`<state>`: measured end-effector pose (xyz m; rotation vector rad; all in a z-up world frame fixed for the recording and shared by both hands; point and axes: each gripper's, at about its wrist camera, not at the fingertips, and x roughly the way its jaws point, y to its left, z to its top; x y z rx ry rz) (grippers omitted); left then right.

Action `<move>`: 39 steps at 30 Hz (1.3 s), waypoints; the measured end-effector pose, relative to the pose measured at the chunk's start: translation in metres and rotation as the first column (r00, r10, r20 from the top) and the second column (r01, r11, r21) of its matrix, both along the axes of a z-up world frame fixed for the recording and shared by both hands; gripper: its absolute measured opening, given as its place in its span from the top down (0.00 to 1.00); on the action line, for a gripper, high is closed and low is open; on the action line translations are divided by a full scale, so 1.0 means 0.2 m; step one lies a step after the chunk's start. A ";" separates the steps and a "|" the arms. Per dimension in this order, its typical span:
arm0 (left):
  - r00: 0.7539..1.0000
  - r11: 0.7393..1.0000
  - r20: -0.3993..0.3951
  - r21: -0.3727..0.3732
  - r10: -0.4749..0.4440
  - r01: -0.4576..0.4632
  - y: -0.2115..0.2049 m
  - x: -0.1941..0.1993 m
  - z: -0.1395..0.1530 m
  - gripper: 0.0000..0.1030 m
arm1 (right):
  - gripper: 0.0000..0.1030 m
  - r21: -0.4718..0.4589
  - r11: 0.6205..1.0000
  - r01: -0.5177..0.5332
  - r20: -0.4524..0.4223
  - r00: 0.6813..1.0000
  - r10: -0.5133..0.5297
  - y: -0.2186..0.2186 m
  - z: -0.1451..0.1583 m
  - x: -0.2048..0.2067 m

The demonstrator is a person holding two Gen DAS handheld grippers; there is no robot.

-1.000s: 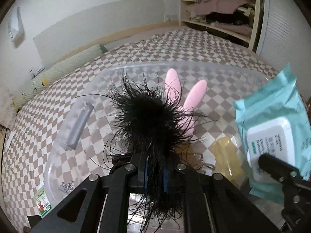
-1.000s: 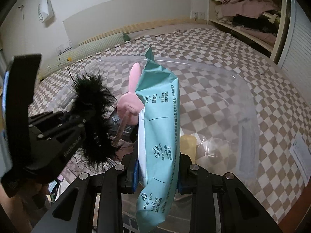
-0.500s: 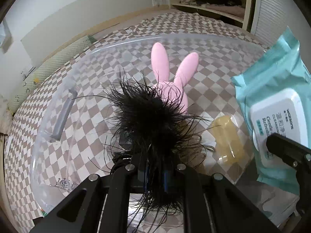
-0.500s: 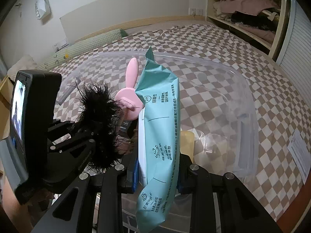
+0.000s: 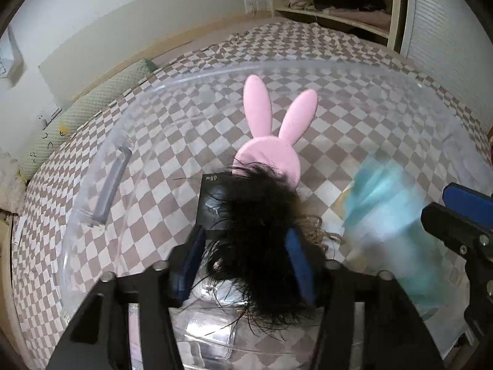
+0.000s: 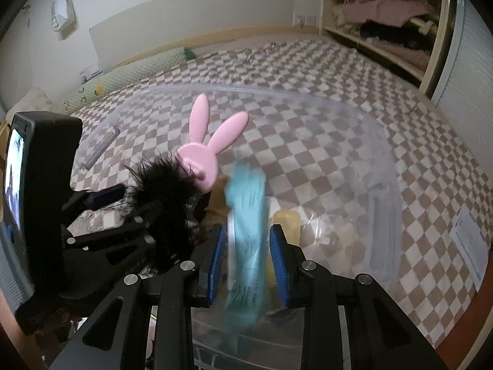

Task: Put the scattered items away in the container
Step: 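Open both tools to drop the packet and feather tuft into the clear box, then withdraw both tools from the clear box back over the pile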

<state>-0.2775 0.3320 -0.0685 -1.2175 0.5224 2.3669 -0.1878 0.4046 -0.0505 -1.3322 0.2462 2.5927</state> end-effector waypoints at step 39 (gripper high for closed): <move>0.988 0.989 -0.079 0.080 0.129 -0.123 -0.38 0.25 0.27 0.00 | 0.00 0.042 0.998 0.052 -0.101 0.994 -0.047 -0.14 0.10 0.19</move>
